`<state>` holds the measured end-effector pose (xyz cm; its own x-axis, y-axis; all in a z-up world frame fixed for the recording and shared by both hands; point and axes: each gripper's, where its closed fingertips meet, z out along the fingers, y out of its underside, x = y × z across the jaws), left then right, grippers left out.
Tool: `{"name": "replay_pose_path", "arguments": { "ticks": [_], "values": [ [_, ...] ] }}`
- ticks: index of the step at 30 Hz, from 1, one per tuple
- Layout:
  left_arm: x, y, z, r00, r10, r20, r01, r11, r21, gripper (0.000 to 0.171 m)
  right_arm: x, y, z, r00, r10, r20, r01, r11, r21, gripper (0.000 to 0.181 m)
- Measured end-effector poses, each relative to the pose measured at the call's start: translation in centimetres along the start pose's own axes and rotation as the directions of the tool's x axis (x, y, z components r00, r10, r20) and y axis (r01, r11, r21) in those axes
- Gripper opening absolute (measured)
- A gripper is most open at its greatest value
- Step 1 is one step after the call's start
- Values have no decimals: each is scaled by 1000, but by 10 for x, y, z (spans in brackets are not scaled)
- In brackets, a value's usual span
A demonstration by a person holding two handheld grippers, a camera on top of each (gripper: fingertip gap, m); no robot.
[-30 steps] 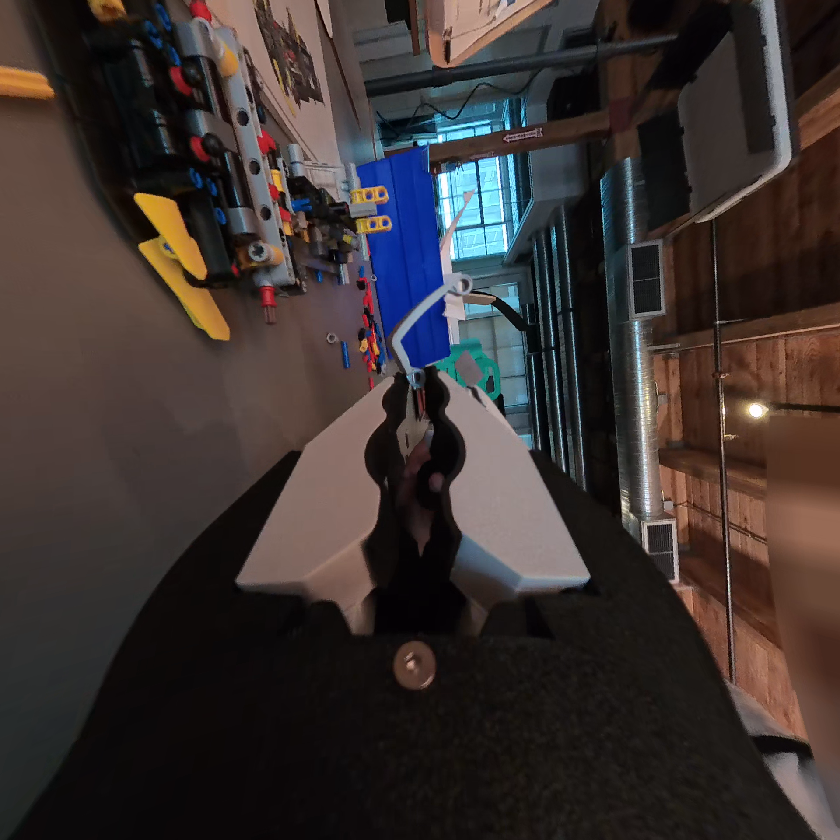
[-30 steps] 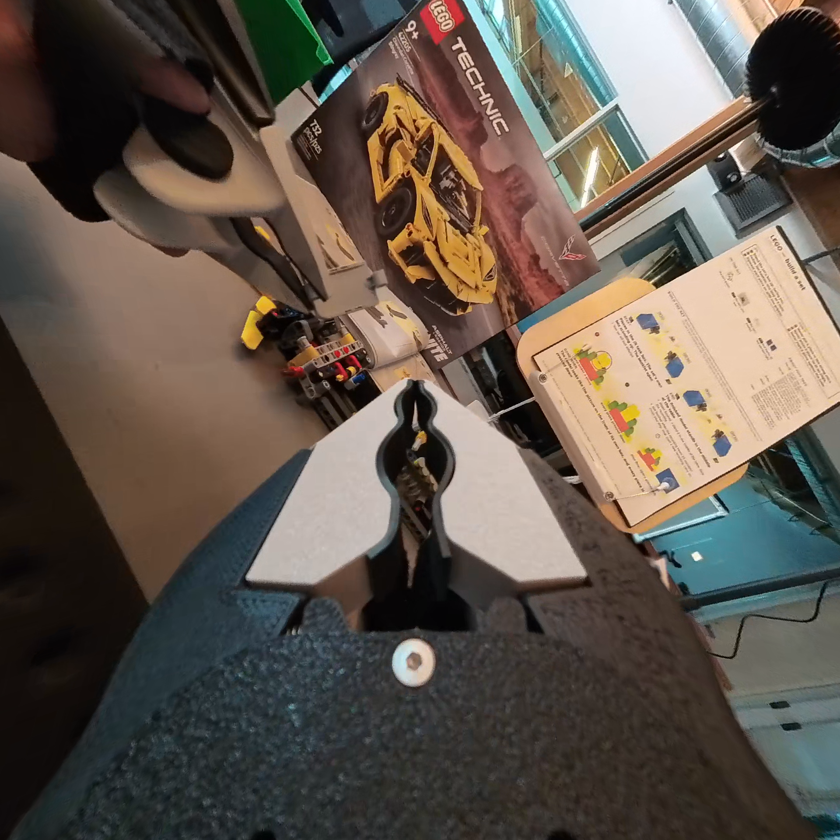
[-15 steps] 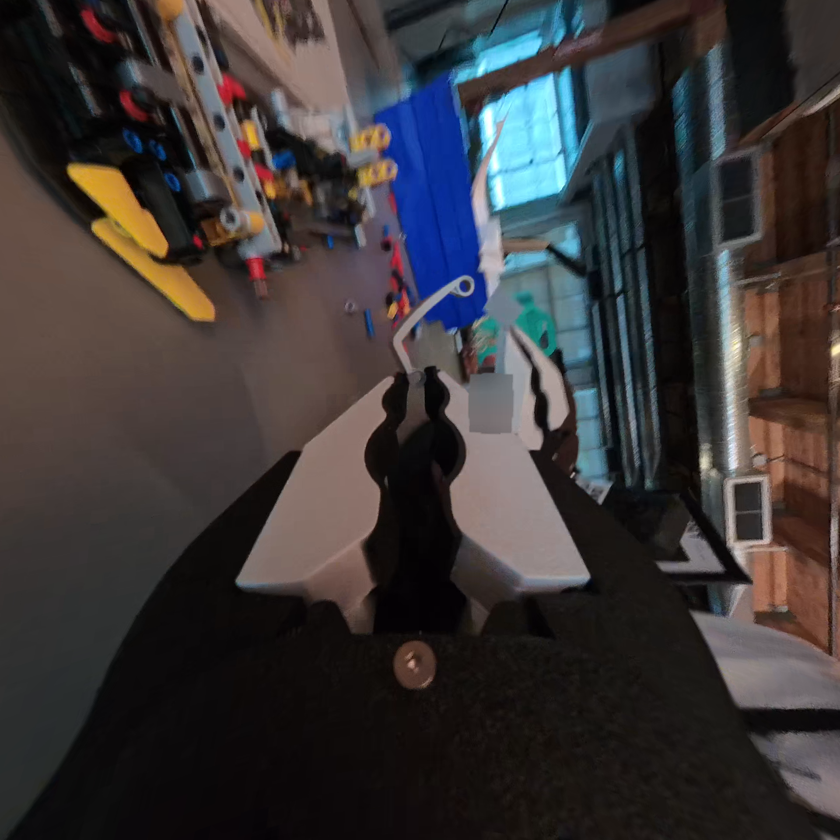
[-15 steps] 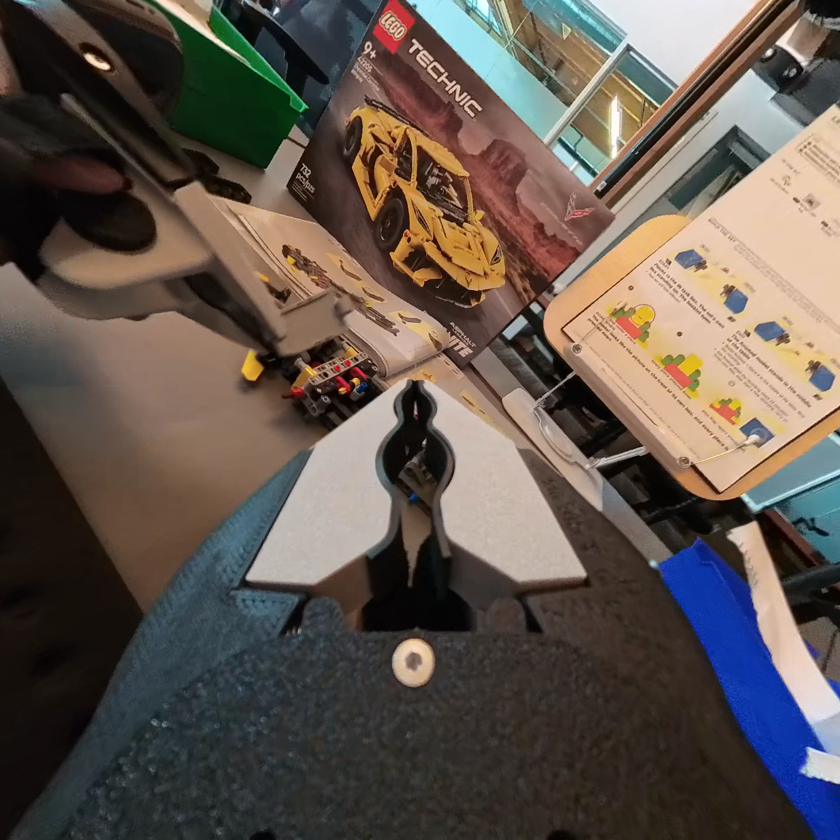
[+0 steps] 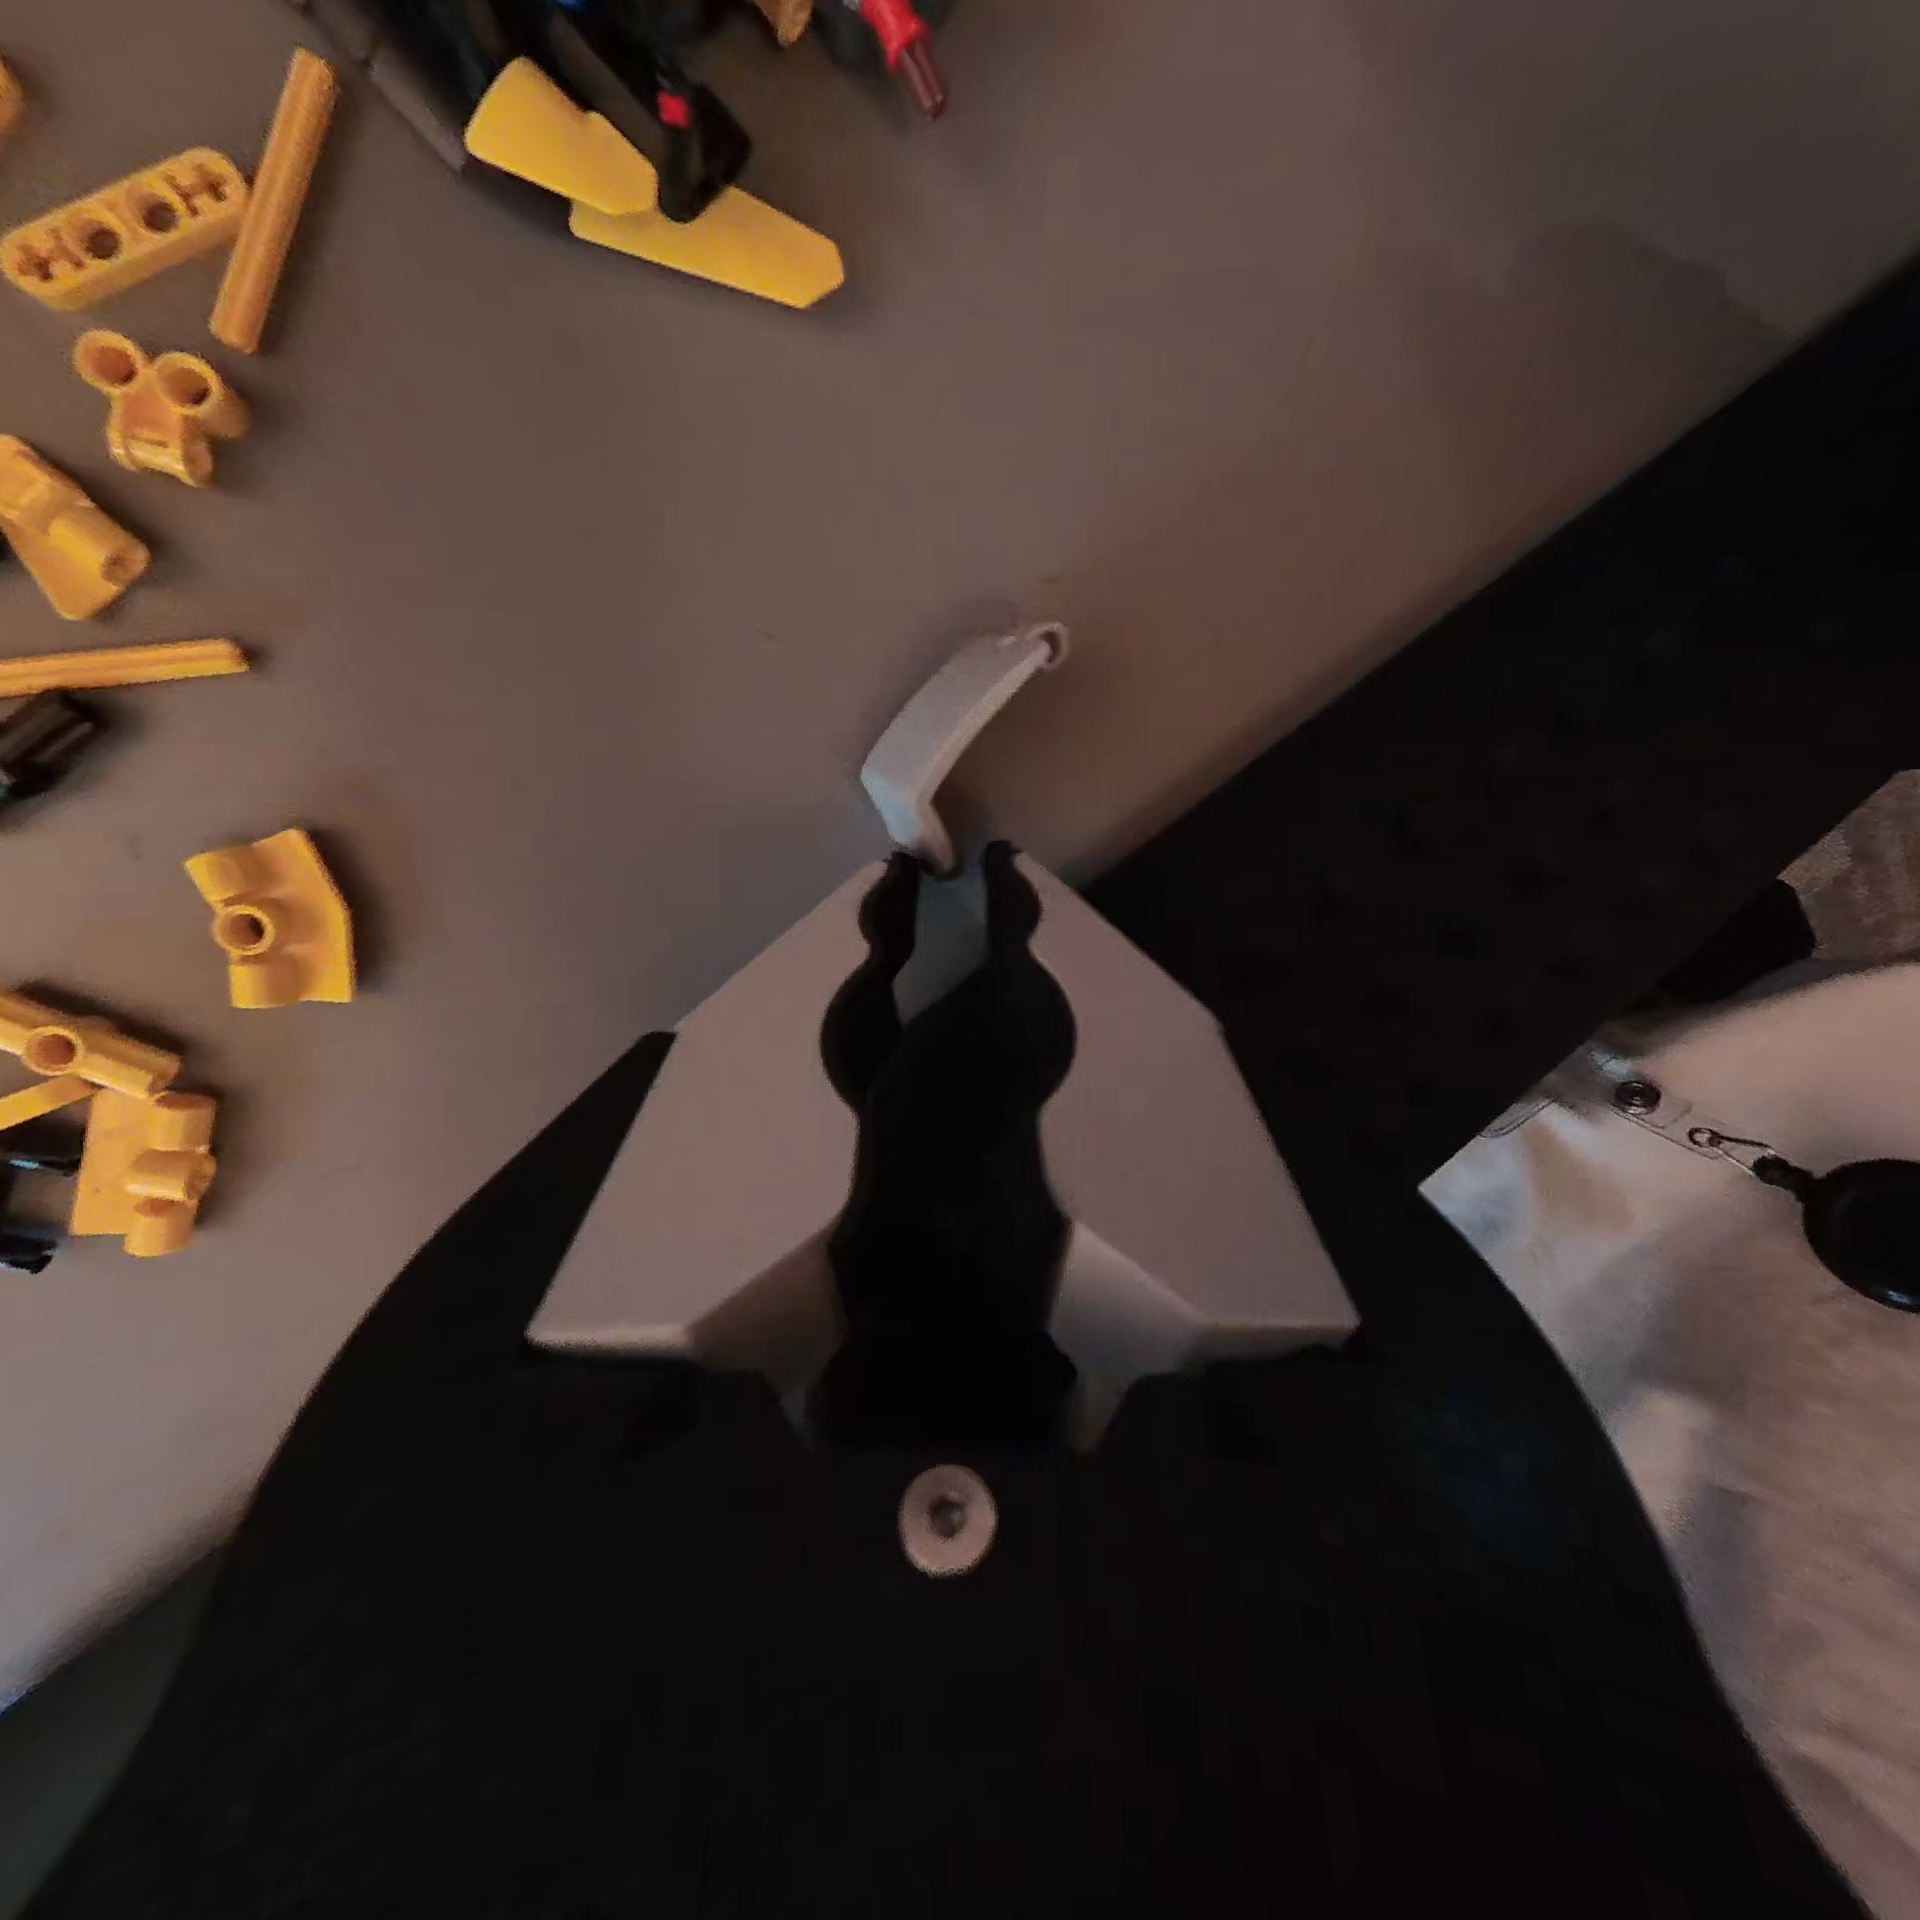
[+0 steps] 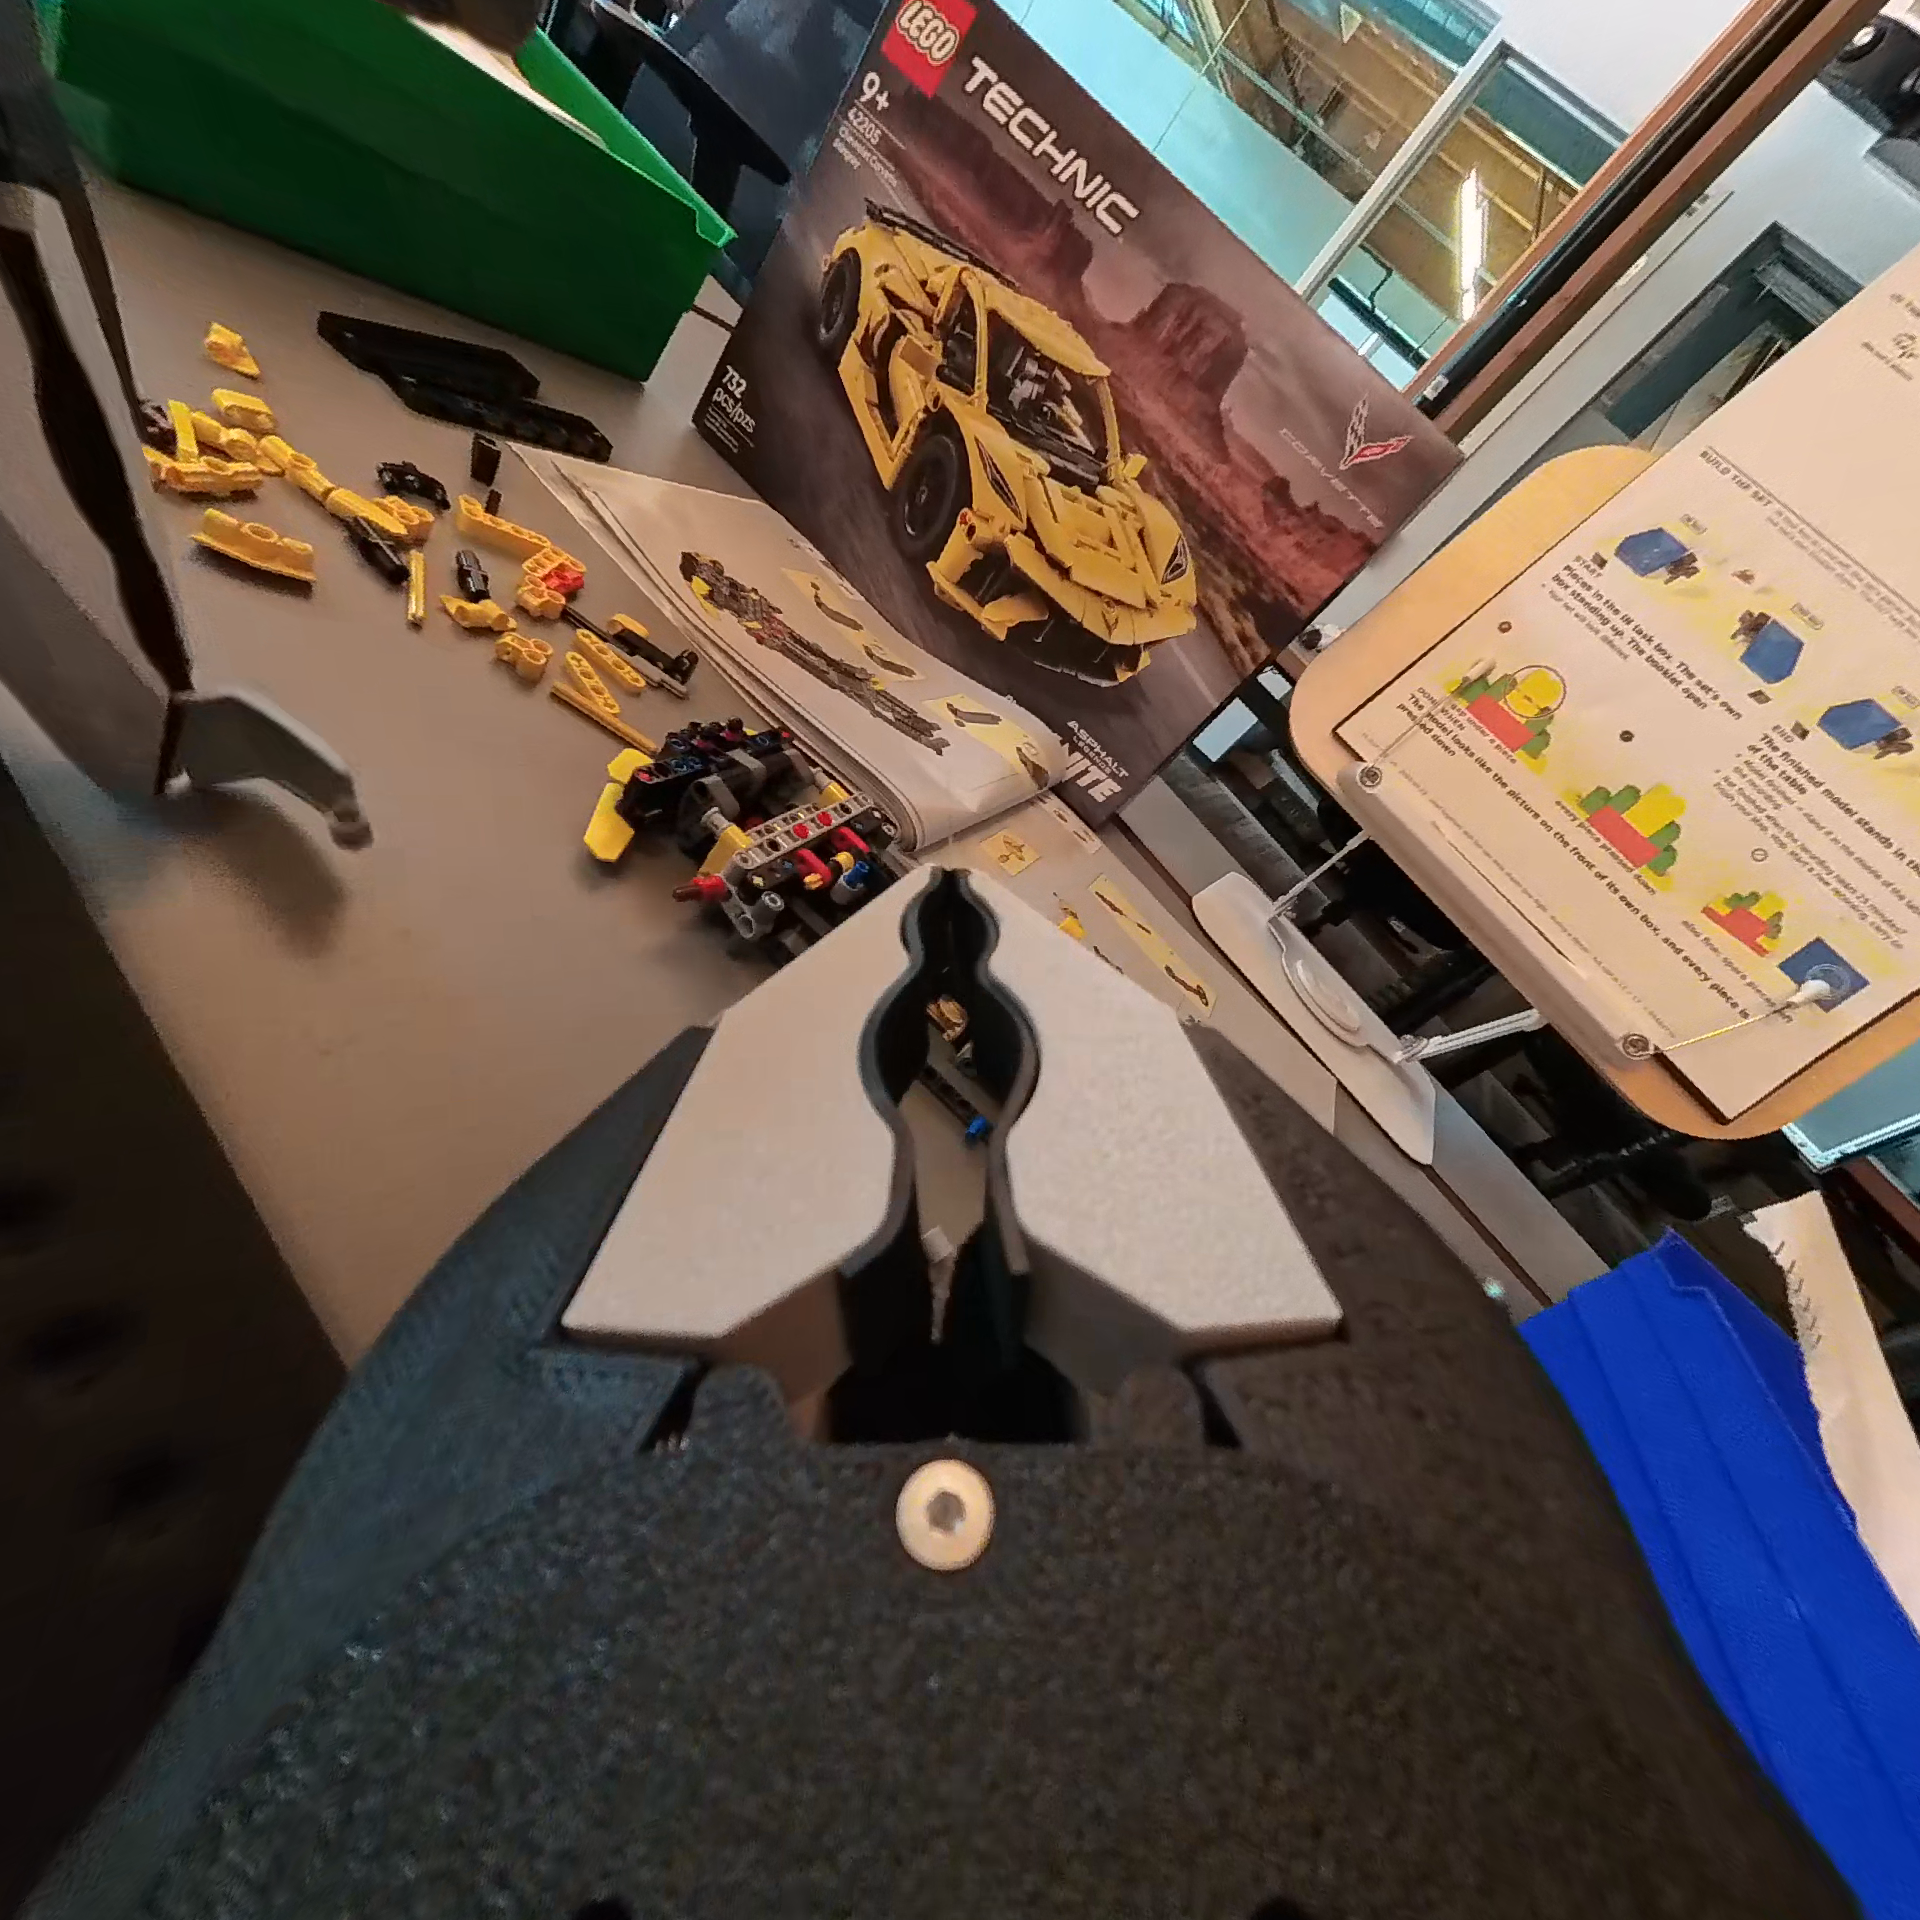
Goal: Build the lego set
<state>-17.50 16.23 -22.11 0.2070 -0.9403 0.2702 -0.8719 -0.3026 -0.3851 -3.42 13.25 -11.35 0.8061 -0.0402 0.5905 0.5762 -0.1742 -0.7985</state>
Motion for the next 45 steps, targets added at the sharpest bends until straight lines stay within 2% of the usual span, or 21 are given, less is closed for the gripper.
{"name": "replay_pose_path", "arguments": {
  "ticks": [2, 6, 9, 11, 14, 18, 21, 23, 26, 28, 32, 33, 35, 39, 40, 42, 45],
  "values": [
    [9, 0, -2, 999, 14, -36, -15, 1000, -10, 32, 0, 1, 0, 1000, 4, 4, -4, 1000, -2, 0],
    [2, 0, -15, 978, 208, -6, -208, 977, -43, 44, 0, 2, 1, 1000, 11, 9, -11, 1000, -7, 0],
    [-9, -4, -22, 921, 388, 8, -387, 920, -59, 39, -1, 3, 1, 1000, 9, 12, -9, 1000, -10, 0],
    [-12, -2, -22, 893, 448, -41, -450, 890, -80, 24, -2, 3, 2, 1000, 5, 13, -5, 1000, -15, 0],
    [3, 4, -18, 898, 391, -204, -416, 904, -97, 24, -2, 4, 2, 1000, -1, 11, 1, 1000, -18, 0],
    [17, 0, -6, 911, 307, -275, -338, 939, -72, 18, -2, 4, 2, 1000, 3, 14, -3, 1000, -18, 0],
    [44, -8, -6, 885, 225, -407, -254, 967, -17, 19, -2, 4, 3, 1000, 8, 19, -8, 1000, -18, 0],
    [51, -8, -5, 876, 201, -438, -235, 972, -24, 22, -2, 4, 2, 1000, 8, 20, -7, 1000, -16, 0],
    [38, -8, -13, 891, 254, -378, -292, 955, -47, 23, -2, 4, 2, 1000, 8, 20, -8, 1000, -16, 0],
    [26, -20, -23, 910, 254, -328, -282, 958, -41, 25, -2, 4, 2, 1000, 10, 21, -10, 1000, -15, 0],
    [1, -52, -25, 962, 159, -221, -185, 977, -102, 49, -4, 5, 3, 1000, 8, 29, -7, 1000, -22, 0],
    [6, -59, -25, 960, 153, -236, -183, 977, -110, 45, -4, 5, 3, 1000, 4, 29, -3, 1000, -22, 0],
    [13, -61, -19, 955, 161, -251, -207, 963, -172, 25, -5, 5, 3, 1000, -1, 30, 2, 1000, -25, 0],
    [20, -43, -1, 955, 194, -225, -269, 887, -375, 25, -5, 6, 3, 999, -4, 32, 4, 1000, -26, 0],
    [21, -45, 3, 960, 187, -209, -257, 885, -389, 25, -5, 6, 3, 999, -2, 33, 3, 1000, -26, 0],
    [20, -52, 9, 962, 203, -180, -258, 890, -375, 14, -5, 6, 3, 999, 1, 34, 0, 1000, -25, 0],
    [18, -49, 13, 964, 202, -174, -257, 878, -405, 13, -4, 6, 3, 999, 11, 34, -10, 1000, -24, 0]
  ]
}}
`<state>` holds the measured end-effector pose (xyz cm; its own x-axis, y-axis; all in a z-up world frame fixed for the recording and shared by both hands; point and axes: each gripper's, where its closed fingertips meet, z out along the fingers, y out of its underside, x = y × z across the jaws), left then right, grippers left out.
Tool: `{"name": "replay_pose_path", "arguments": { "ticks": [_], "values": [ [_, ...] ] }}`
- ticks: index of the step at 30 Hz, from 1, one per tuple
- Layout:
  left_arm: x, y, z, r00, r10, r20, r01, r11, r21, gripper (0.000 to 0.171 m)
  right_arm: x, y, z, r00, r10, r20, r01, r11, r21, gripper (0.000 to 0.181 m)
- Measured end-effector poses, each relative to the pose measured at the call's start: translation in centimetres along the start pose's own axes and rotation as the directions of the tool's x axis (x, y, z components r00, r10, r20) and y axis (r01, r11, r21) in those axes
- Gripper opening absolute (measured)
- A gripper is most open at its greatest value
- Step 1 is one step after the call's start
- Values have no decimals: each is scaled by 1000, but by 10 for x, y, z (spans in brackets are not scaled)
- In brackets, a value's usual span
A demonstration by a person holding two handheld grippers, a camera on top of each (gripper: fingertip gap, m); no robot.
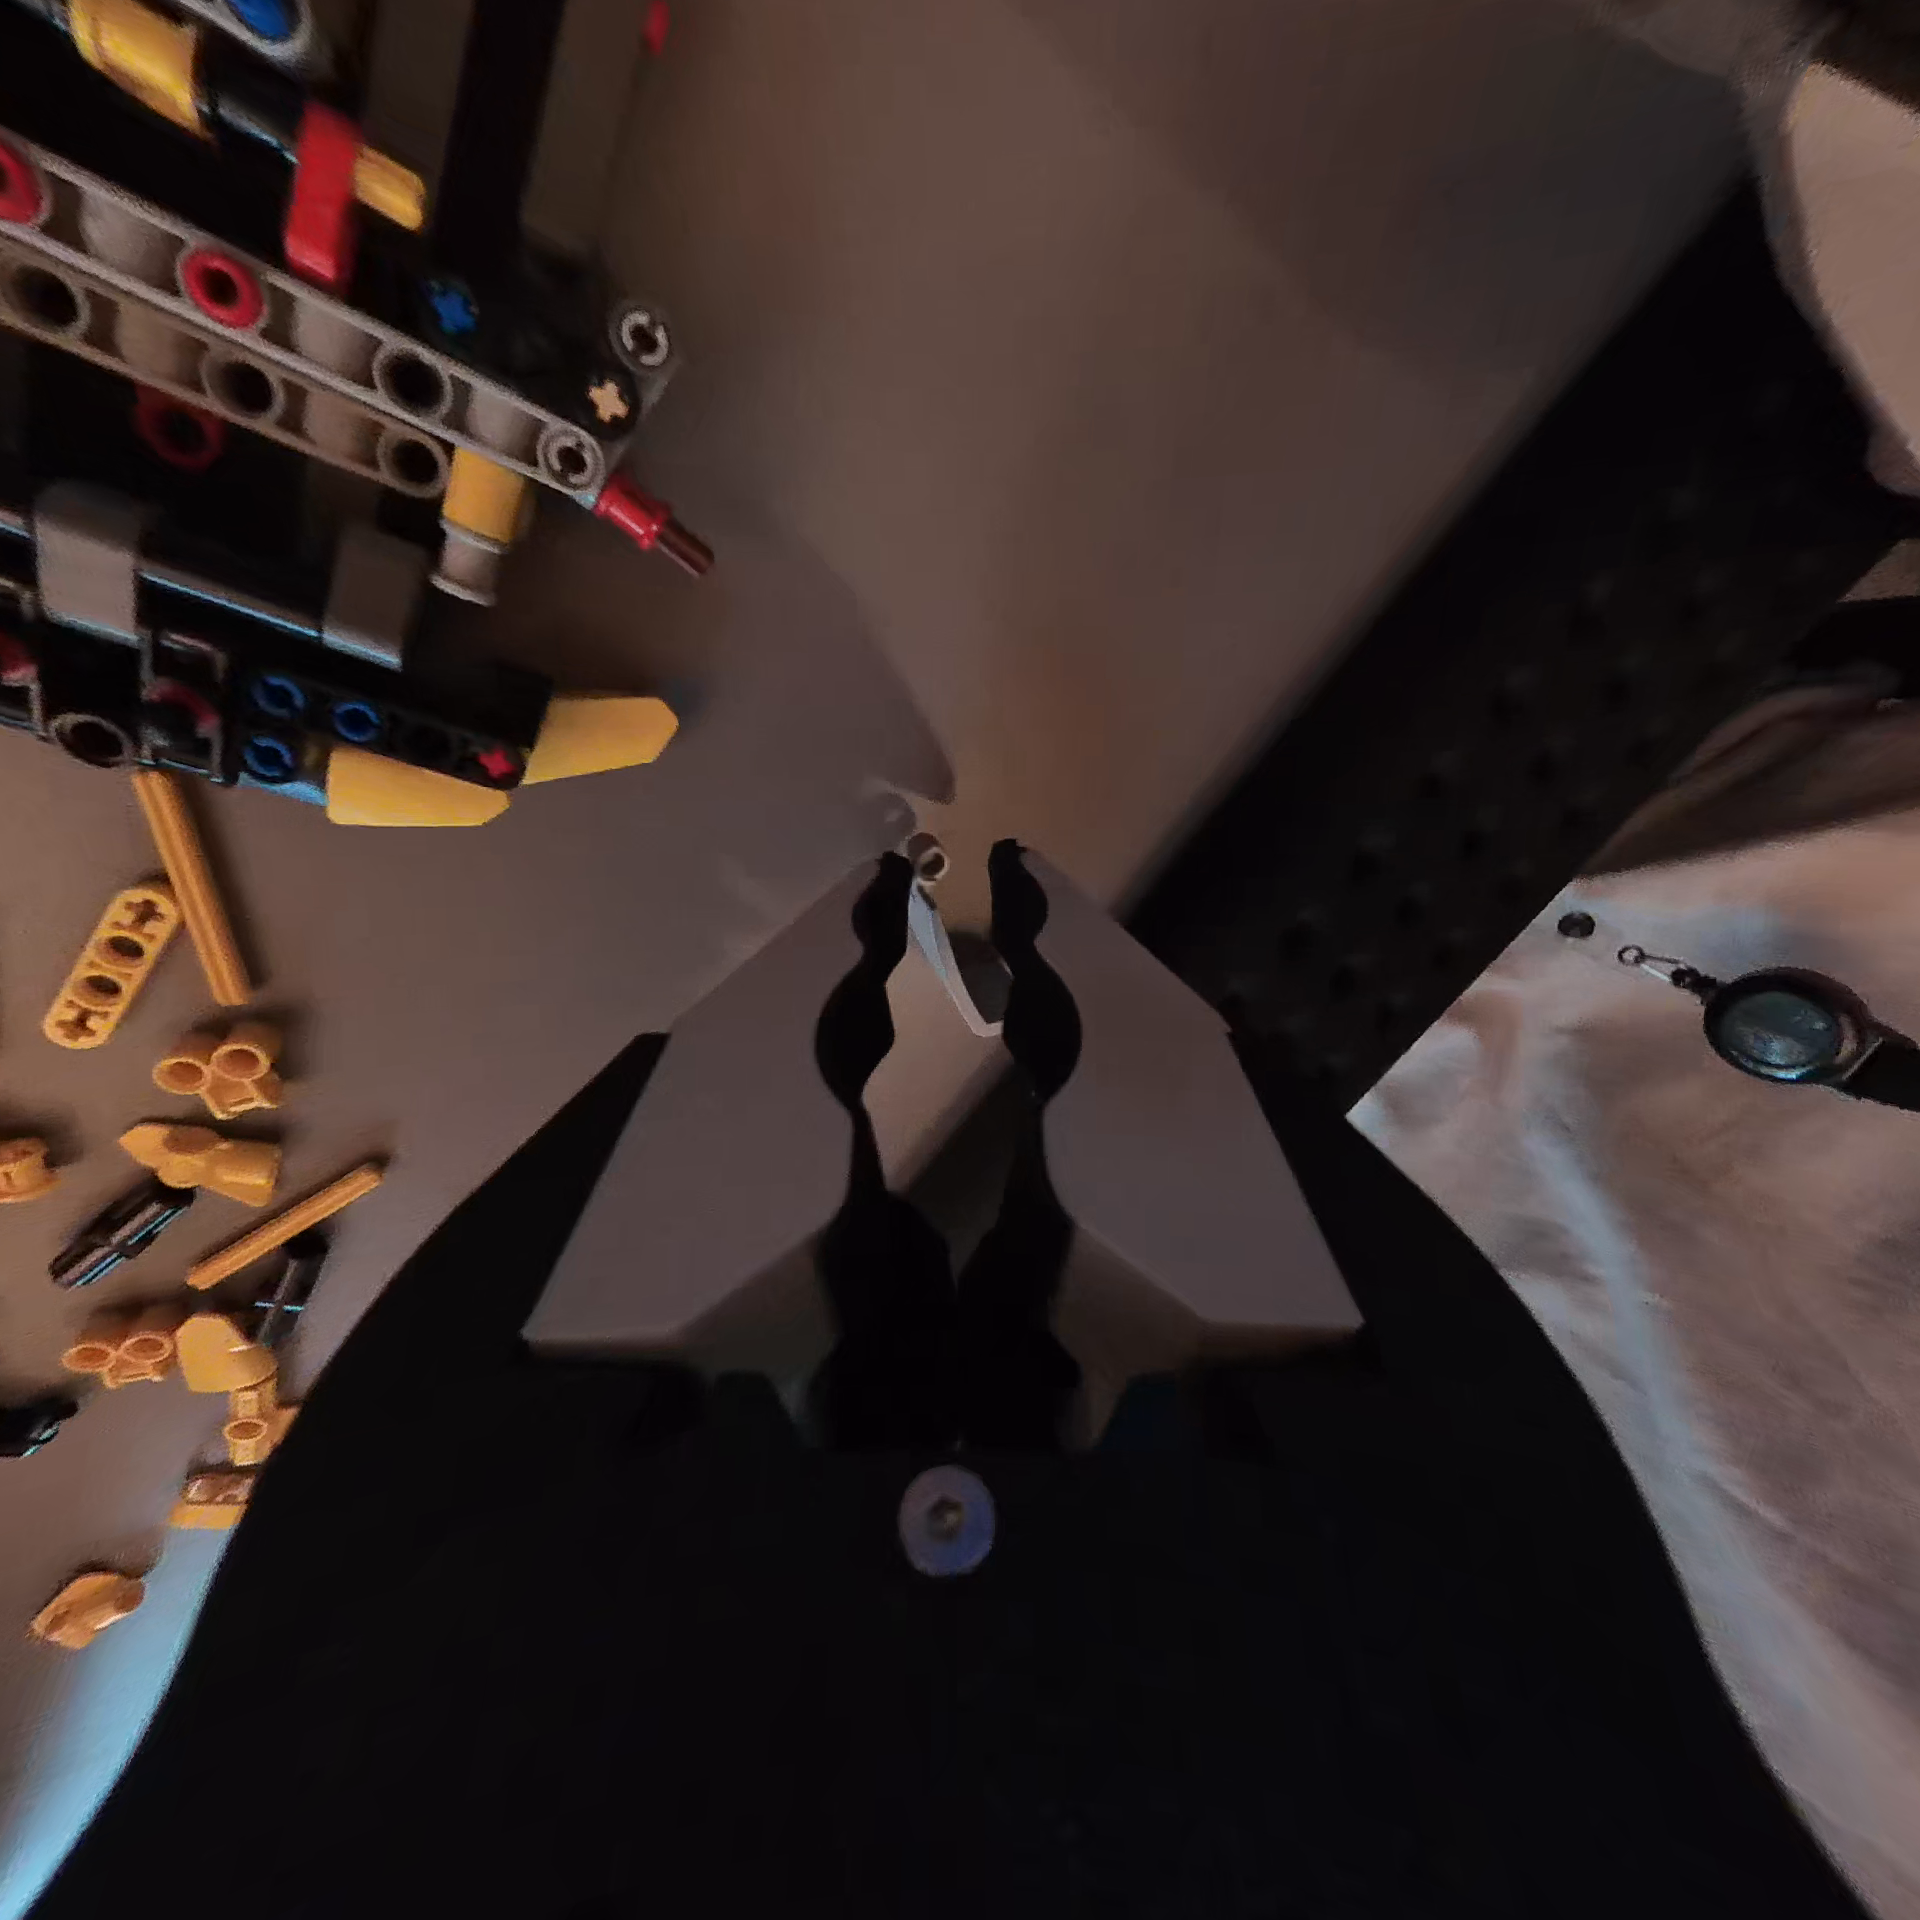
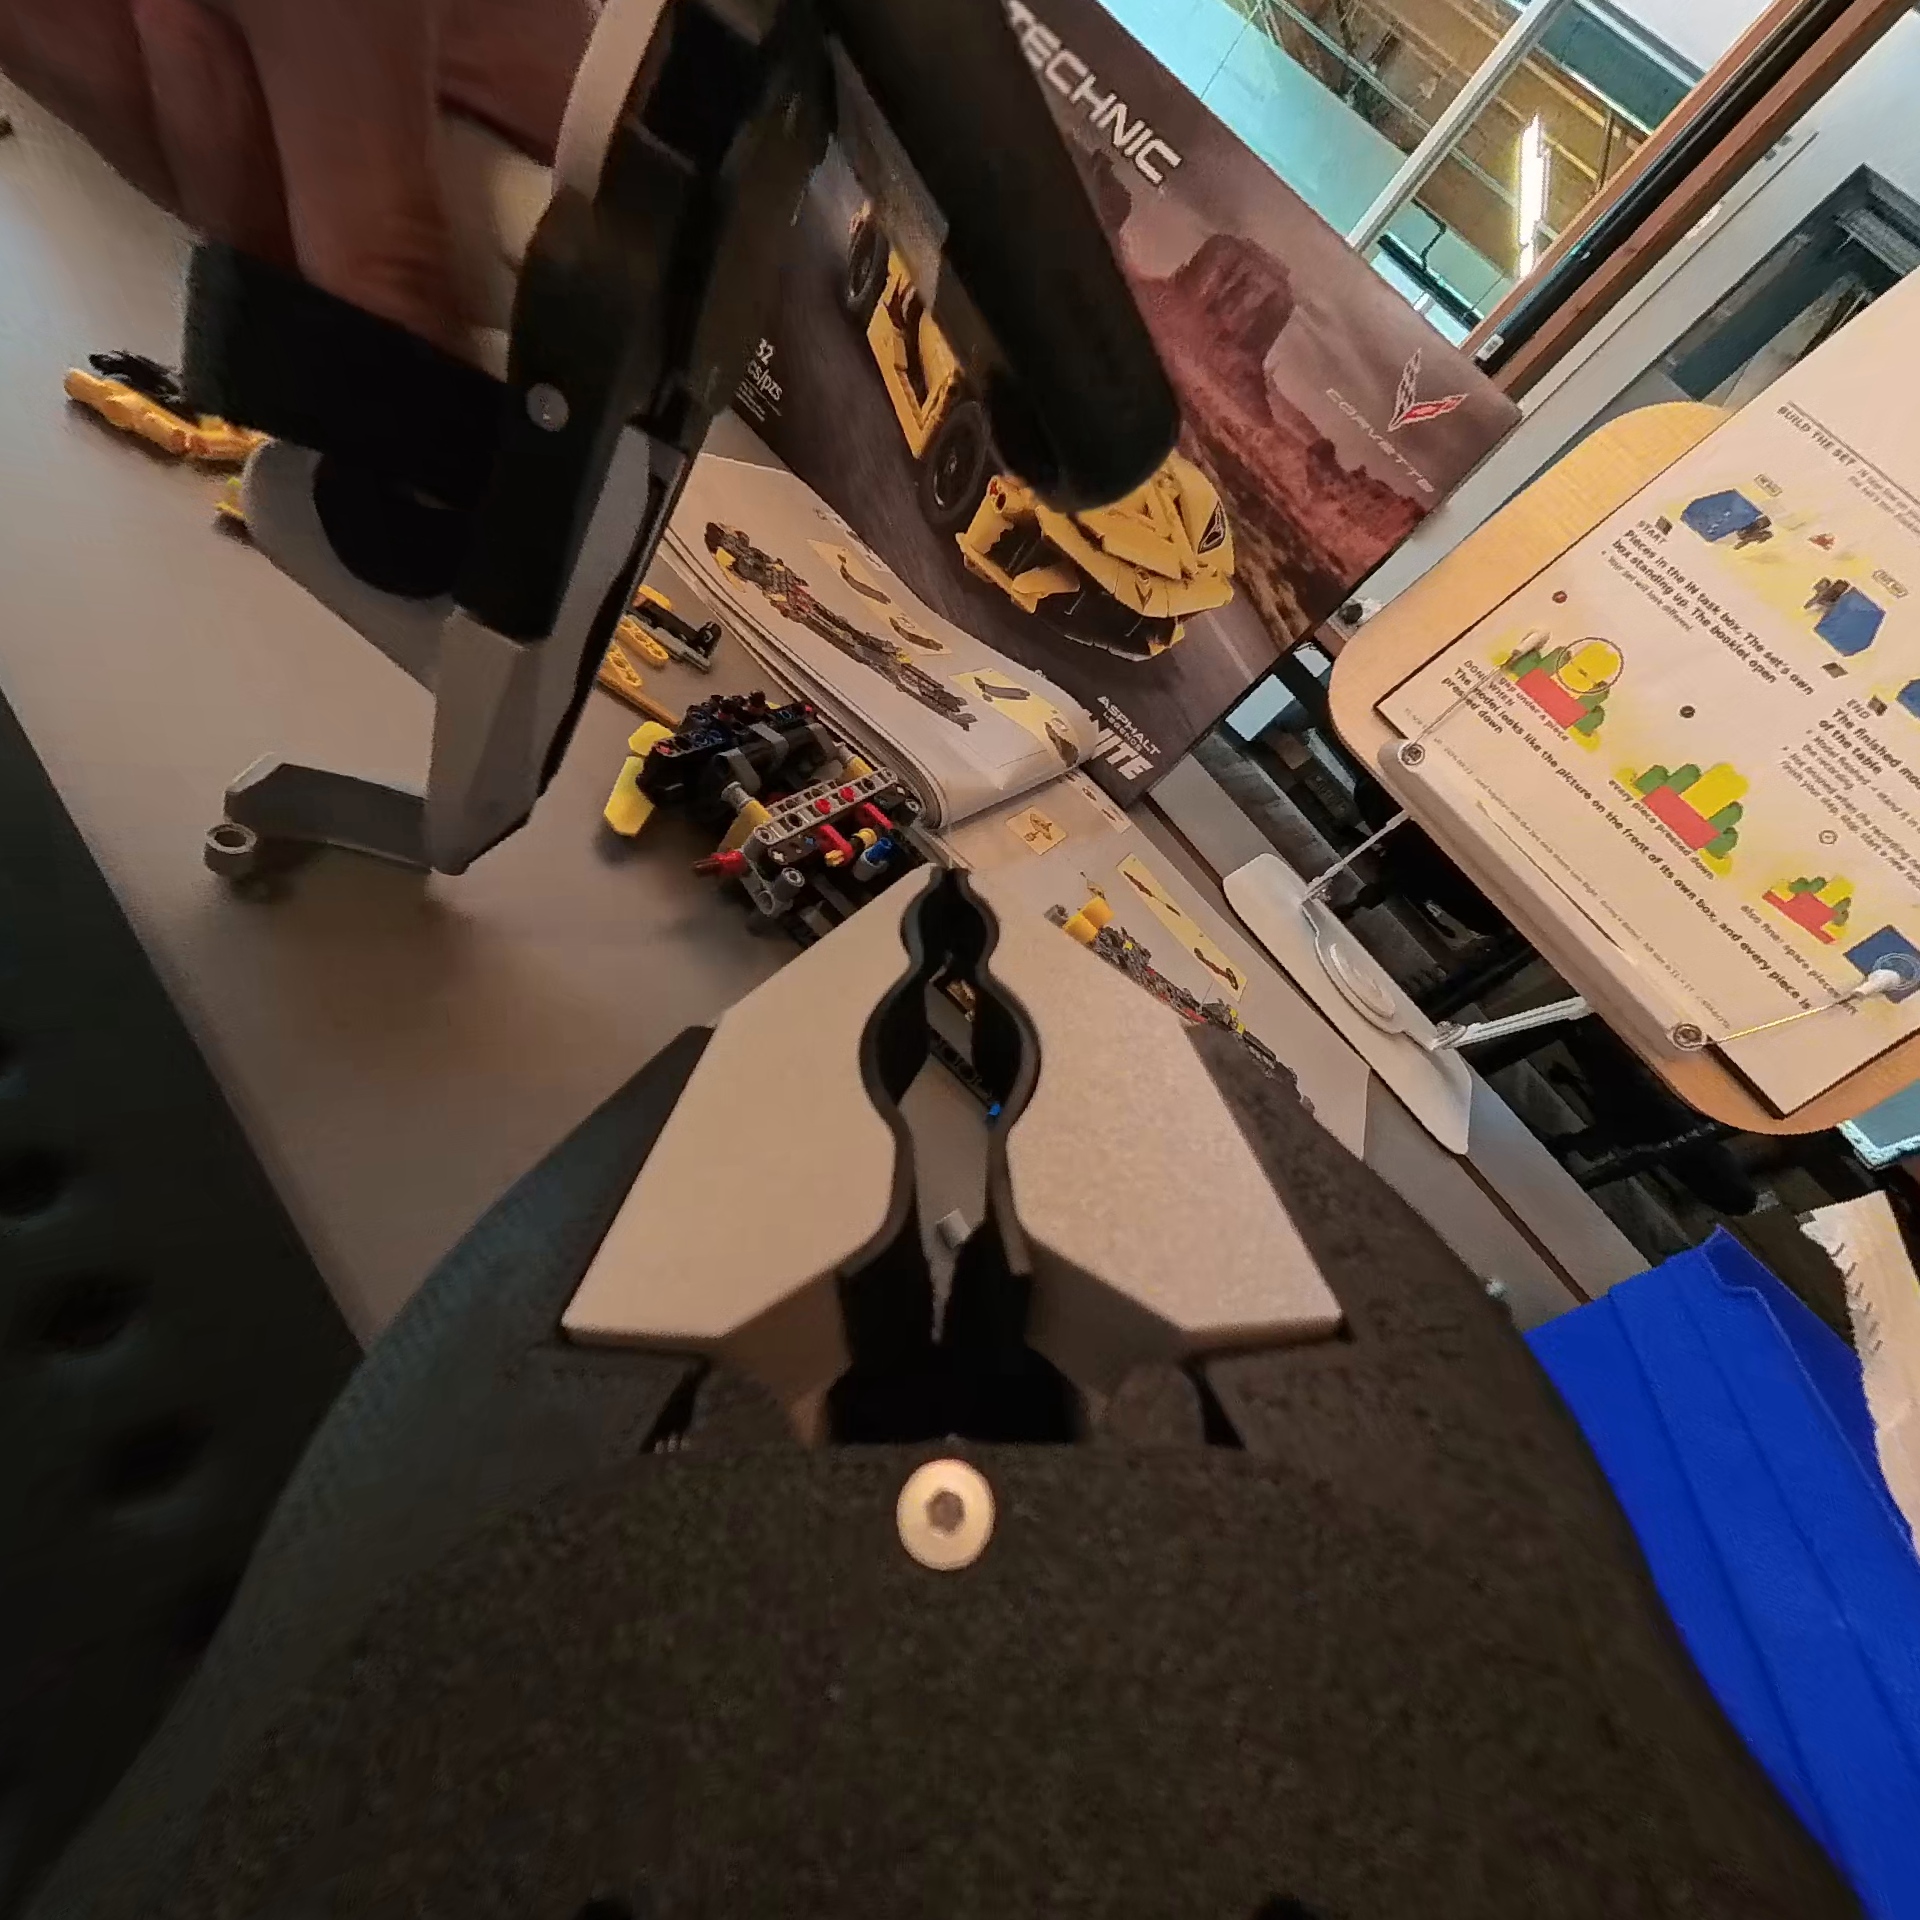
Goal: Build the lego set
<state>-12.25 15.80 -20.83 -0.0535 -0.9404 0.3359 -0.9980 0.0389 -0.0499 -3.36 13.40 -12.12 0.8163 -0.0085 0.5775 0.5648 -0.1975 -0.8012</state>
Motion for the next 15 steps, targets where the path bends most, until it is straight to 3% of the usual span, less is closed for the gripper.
{"name": "replay_pose_path", "arguments": {
  "ticks": [5, 7, 12, 15],
  "values": [
    [-6, 8, 2, 999, 18, 33, -16, 999, -45, 14, 2, 0, 0, 1000, 26, 7, -26, 1000, 6, 0],
    [-9, 7, 1, 998, 27, 49, -25, 999, -42, 5, 2, 0, 0, 999, 35, 10, -35, 999, 7, 0],
    [-12, 8, 1, 999, 30, 14, -30, 999, -39, 2, 3, 1, 0, 999, 40, 10, -40, 999, 6, 0],
    [-7, -14, -13, 995, 70, -72, -61, 992, 113, 1, 2, 1, 0, 999, 34, 8, -34, 999, 6, 0]
  ]
}}
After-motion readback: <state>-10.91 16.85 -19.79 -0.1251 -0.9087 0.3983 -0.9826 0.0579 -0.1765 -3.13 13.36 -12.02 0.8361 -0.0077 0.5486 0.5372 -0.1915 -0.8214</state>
